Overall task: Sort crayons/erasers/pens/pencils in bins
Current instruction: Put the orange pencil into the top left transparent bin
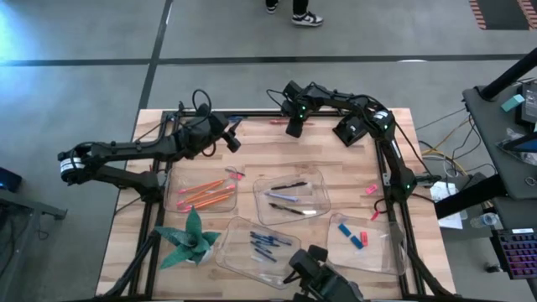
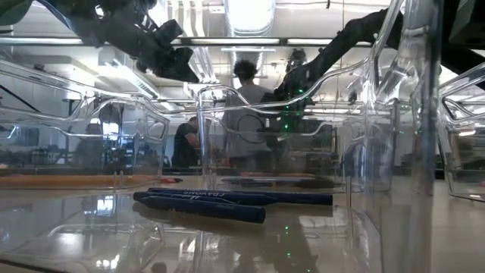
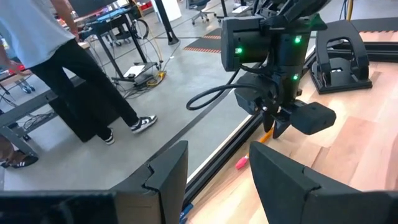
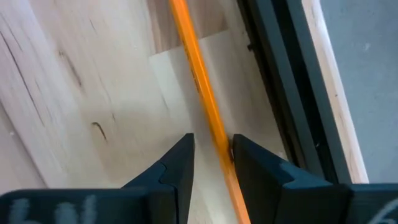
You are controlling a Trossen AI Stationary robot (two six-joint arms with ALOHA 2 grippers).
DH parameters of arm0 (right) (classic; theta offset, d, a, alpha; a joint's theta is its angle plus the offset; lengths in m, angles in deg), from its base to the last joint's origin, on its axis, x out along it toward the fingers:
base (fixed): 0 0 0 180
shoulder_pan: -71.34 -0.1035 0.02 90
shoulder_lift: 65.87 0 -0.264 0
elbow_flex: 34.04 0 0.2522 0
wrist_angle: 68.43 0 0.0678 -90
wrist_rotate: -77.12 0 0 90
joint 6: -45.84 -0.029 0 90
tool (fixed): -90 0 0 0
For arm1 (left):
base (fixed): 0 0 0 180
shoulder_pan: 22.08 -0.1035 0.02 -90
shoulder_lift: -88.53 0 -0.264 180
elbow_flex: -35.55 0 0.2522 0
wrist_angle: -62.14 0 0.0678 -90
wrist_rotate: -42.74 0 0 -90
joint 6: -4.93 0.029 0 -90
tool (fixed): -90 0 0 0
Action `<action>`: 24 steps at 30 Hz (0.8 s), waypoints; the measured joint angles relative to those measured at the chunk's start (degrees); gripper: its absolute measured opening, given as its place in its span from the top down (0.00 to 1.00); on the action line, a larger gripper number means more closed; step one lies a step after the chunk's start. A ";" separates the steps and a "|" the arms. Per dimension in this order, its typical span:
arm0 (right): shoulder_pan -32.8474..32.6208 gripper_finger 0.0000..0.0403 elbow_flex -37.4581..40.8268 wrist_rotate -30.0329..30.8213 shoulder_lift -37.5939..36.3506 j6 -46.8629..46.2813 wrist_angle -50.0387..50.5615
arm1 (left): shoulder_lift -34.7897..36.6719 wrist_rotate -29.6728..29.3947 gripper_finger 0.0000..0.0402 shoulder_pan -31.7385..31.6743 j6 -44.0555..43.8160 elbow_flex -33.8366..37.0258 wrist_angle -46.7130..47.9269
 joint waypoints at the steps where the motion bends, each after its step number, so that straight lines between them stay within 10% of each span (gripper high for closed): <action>1: 0.00 0.75 0.00 -0.02 0.00 -0.09 0.06 | 0.00 0.00 0.61 0.01 0.00 0.10 -0.04; 10: -0.07 0.95 0.04 -0.26 0.00 -1.62 0.47 | 0.00 0.00 0.61 0.02 -1.55 0.60 -1.71; 24: 0.01 0.97 0.31 -5.49 -5.41 -1.87 -0.05 | 0.02 2.40 0.61 0.02 -10.64 0.94 -0.75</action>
